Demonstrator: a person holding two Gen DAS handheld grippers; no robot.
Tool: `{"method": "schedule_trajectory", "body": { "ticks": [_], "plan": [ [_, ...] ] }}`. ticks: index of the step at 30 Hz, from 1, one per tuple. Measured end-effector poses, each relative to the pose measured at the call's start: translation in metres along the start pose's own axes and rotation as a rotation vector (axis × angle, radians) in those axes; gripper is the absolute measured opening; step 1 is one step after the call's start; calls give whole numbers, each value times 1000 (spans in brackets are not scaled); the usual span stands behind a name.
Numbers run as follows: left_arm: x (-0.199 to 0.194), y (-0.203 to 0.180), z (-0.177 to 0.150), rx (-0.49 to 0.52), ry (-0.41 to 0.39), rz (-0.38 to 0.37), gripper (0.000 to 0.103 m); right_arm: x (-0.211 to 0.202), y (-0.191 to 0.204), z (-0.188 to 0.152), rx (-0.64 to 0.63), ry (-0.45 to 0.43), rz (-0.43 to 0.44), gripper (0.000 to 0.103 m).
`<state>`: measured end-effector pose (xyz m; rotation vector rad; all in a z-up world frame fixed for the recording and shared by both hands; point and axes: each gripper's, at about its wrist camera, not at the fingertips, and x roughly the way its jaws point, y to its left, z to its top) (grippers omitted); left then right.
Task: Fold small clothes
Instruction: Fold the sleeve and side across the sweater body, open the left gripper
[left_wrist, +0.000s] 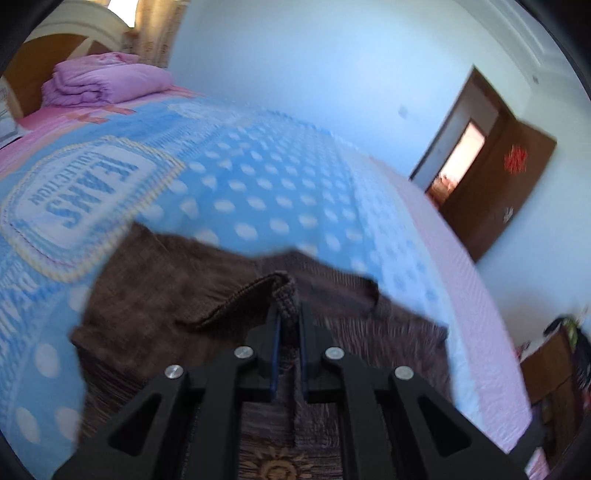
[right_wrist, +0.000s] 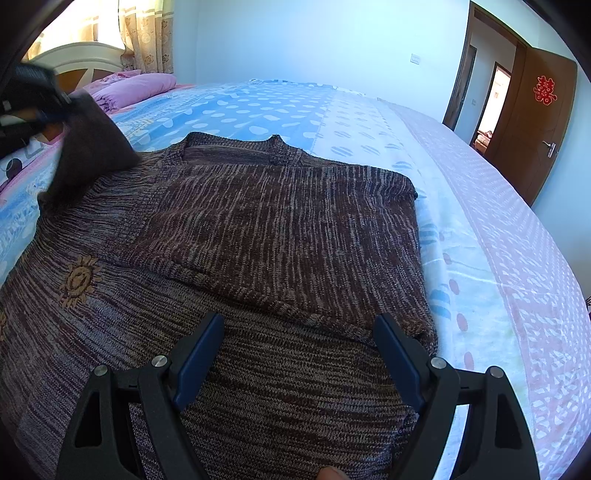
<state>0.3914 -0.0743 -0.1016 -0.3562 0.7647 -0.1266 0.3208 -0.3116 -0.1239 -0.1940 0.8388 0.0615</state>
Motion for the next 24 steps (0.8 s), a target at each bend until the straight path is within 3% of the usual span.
{"method": "schedule_trajectory", "body": {
  "ticks": [2,5,7,9,10,12,15,16,20,24],
  "plan": [
    [13,-15,-15,51,41,36,10,0,-2,0,9,2,9,84],
    [12,-24,-32,127,74,22,13,0,-5,0,25,4,24,85],
    [-4,-24,-34,195,50,36,23,1,-6,0,30,7,28,85],
    [-21,-16,-33,238,4,55,43,1,-7,1,31,7,29,85],
    [-32,-8,-32,256,-33,79,48,1,-6,1,31,7,29,85],
    [-47,19,-27,296,-108,197,62,0,-6,1,31,4,29,85],
    [-46,63,-17,345,-147,435,62,-5,-7,1,39,-14,45,85],
    [-44,79,-14,340,-137,483,62,-8,-7,0,41,-19,53,85],
    [-33,135,4,214,-83,539,62,-26,4,14,43,-19,121,85],
    [-11,150,3,168,5,504,62,-31,30,51,41,-5,253,85]
  ]
}}
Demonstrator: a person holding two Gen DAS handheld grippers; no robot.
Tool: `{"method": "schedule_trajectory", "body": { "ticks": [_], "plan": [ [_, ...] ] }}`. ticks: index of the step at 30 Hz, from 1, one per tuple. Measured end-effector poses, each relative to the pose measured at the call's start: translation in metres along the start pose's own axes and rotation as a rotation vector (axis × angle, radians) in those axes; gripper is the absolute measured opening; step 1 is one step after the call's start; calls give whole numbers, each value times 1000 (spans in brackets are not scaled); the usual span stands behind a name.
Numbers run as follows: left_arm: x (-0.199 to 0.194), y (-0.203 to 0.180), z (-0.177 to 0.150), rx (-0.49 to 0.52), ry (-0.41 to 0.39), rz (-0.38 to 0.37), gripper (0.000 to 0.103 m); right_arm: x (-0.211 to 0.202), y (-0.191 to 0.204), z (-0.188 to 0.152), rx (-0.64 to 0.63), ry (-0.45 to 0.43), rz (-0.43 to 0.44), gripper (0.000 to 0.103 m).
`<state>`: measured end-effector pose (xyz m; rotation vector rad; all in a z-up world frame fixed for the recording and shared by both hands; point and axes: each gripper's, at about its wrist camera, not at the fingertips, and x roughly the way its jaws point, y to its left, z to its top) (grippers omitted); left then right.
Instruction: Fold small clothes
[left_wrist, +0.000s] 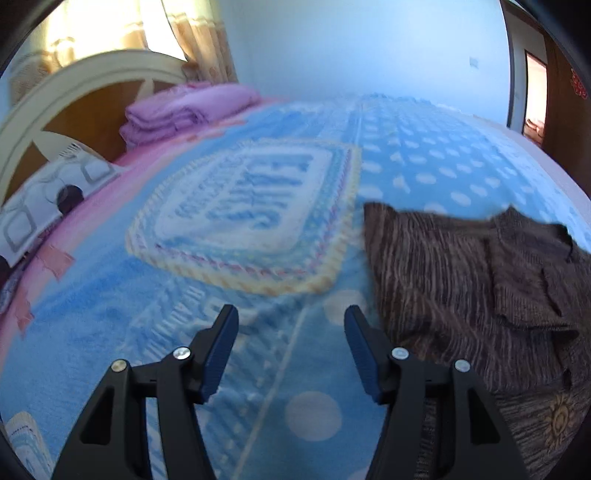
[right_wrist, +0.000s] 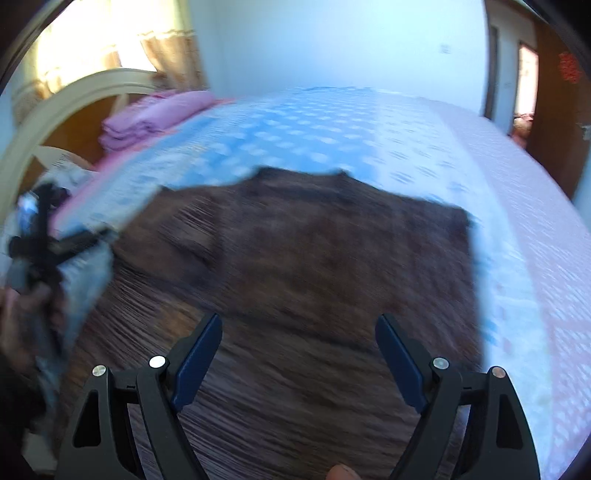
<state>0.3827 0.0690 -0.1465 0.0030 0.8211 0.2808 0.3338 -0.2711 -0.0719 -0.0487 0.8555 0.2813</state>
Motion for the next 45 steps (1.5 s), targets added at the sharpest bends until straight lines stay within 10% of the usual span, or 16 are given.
{"method": "schedule_trajectory", "body": {
  "ticks": [9,11,13,14,23,28,38,41,45],
  "plan": [
    [5,-5,-14,39,40,-32,70,88,93,58,-226,73,-29,76],
    [8,-3,-13,23,41,-38,72,109,111,57,-295,110,-64,63],
    [10,-2,-13,13,43,-45,73,121,118,55,-352,126,-125,10],
    [13,0,-12,6,45,-51,73,122,117,56,-345,126,-129,7],
    [10,-9,-14,51,23,-14,73,103,33,80,41,119,30,7],
    [9,-9,-13,50,20,6,78,111,12,63,135,165,111,39],
    [9,-11,-14,60,17,41,83,125,41,75,-119,212,-66,62],
    [10,-9,-13,49,21,41,85,102,-10,98,131,35,-222,62],
    [10,-9,-14,45,21,42,86,74,-39,96,259,-18,-160,63]
  ]
}}
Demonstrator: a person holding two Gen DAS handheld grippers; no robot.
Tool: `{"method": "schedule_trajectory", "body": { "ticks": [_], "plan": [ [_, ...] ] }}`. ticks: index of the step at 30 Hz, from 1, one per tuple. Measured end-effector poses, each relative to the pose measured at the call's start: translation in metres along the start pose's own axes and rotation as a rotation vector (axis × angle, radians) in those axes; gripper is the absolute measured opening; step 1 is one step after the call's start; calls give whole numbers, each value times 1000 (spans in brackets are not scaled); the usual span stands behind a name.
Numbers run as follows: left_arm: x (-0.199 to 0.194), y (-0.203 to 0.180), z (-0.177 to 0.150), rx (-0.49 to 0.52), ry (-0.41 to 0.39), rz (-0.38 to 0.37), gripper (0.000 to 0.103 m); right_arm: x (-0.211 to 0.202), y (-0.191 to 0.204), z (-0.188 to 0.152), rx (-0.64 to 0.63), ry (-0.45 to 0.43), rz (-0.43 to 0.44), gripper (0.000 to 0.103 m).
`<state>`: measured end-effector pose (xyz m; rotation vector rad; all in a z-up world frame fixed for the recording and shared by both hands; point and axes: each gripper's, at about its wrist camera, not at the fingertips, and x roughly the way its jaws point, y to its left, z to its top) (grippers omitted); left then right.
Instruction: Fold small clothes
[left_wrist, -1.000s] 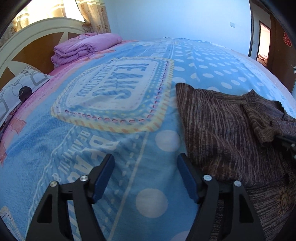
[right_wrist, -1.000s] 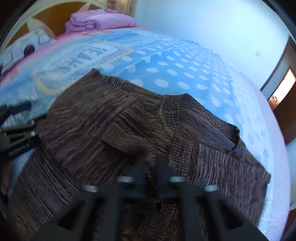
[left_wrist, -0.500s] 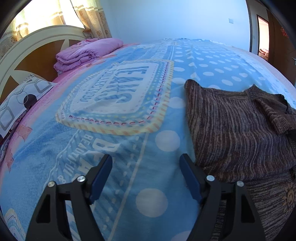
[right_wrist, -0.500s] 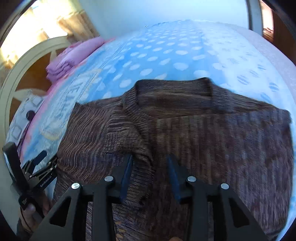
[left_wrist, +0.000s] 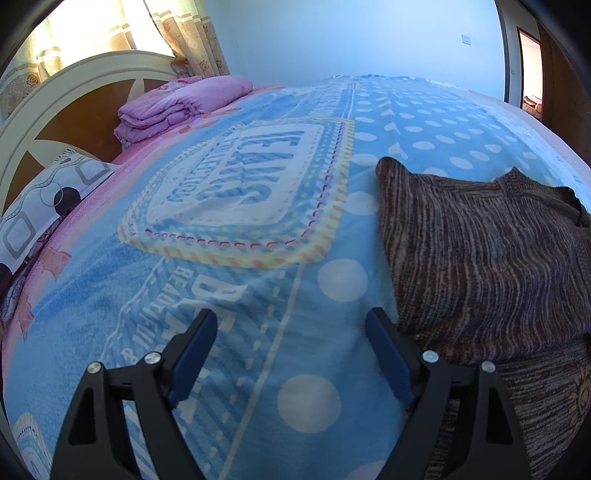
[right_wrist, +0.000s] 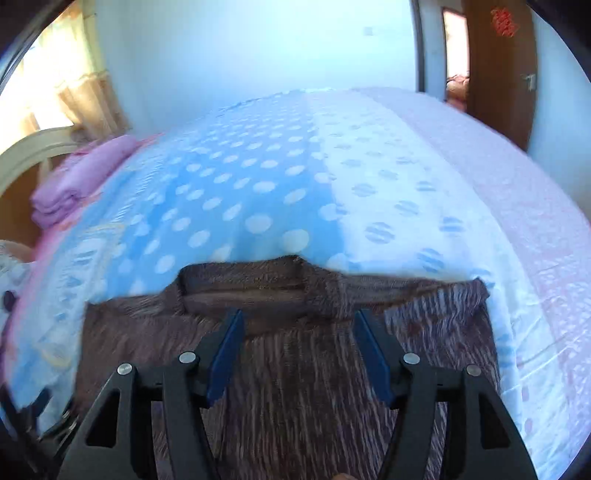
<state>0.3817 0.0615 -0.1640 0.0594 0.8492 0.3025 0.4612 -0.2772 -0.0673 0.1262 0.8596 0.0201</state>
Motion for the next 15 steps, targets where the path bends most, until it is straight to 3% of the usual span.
{"method": "schedule_trajectory", "body": {
  "ticks": [3,5,6,9,11,12,15],
  "plan": [
    [0,2,0,-11,3,-14,86,-13,9,-24,-67,54,132,62],
    [1,2,0,-14,5,-18,86,-14,15,-46,-64,122,248,54],
    [1,2,1,-14,7,-17,86,-13,19,-56,-65,156,287,43],
    [2,4,0,-24,17,5,94,-5,32,-78,-79,213,321,40],
    [3,8,-1,-44,32,6,97,-6,42,-86,-119,178,288,28],
    [5,11,-1,-63,43,8,100,-7,45,-87,-133,163,279,11],
    [7,17,-2,-90,60,-6,102,-12,48,-89,-136,151,291,7]
  ]
}}
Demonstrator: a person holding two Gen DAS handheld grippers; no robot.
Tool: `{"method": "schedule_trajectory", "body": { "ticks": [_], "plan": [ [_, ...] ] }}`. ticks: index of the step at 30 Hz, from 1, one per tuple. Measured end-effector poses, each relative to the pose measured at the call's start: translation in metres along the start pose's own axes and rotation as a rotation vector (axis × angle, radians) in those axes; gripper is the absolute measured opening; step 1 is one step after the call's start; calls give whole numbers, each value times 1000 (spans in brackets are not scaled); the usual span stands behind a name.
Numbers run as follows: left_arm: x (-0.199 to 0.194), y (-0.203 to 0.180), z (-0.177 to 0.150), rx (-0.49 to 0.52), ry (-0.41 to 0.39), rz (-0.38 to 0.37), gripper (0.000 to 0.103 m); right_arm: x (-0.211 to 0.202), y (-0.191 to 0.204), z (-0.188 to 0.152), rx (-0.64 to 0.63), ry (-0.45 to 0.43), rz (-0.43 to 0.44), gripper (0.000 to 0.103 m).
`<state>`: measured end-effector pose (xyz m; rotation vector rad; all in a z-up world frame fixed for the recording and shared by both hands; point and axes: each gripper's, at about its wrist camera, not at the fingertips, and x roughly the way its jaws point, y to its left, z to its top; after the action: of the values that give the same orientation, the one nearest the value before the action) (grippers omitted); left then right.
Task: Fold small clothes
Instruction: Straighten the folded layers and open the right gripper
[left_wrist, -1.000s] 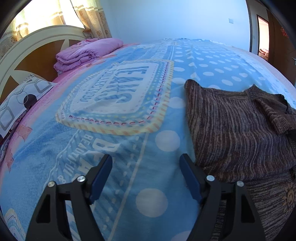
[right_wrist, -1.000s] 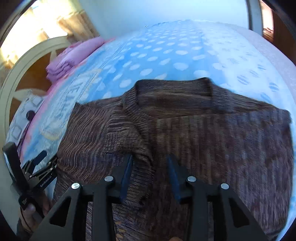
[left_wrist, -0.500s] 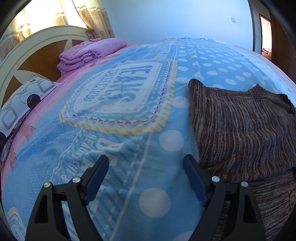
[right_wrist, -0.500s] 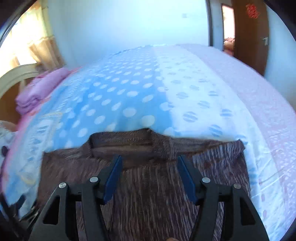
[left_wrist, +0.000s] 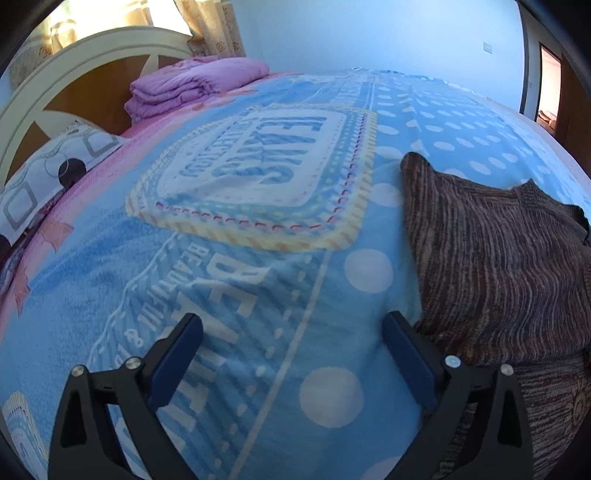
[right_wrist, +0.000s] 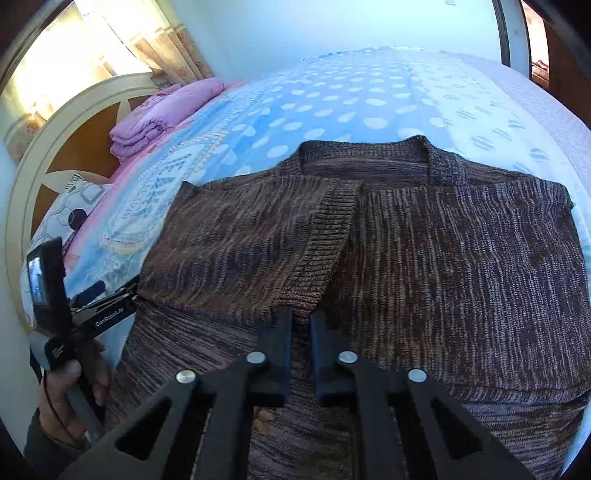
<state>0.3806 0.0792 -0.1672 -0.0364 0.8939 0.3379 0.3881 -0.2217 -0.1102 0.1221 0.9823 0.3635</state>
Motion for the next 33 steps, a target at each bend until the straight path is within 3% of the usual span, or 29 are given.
{"method": "schedule_trajectory", "body": {
  "ticks": [6,10,13,19,23,27,28,33],
  "plan": [
    [-2,3,-5,-5,12,-10,102,-20,11,-13,-58,-14,5,6],
    [-6,6,-9,3,11,-18,102,-9,4,-19,-94,14,-41,7],
    [-17,10,-11,-9,-21,-19,102,-20,6,-21,-104,-19,-64,16],
    [-37,23,-5,-93,-112,10,102,-47,20,-15,-161,-129,-118,17],
    [-32,-4,6,9,-88,-19,102,-24,30,0,-197,-135,-87,17],
    [-15,-25,0,151,-65,134,102,14,26,-8,-172,-16,-85,17],
    [-10,-22,-3,149,-52,164,103,11,27,-13,-179,-50,-85,17],
    [-7,-10,-4,117,-27,123,103,-9,30,-22,-201,-78,-74,17]
  ]
}}
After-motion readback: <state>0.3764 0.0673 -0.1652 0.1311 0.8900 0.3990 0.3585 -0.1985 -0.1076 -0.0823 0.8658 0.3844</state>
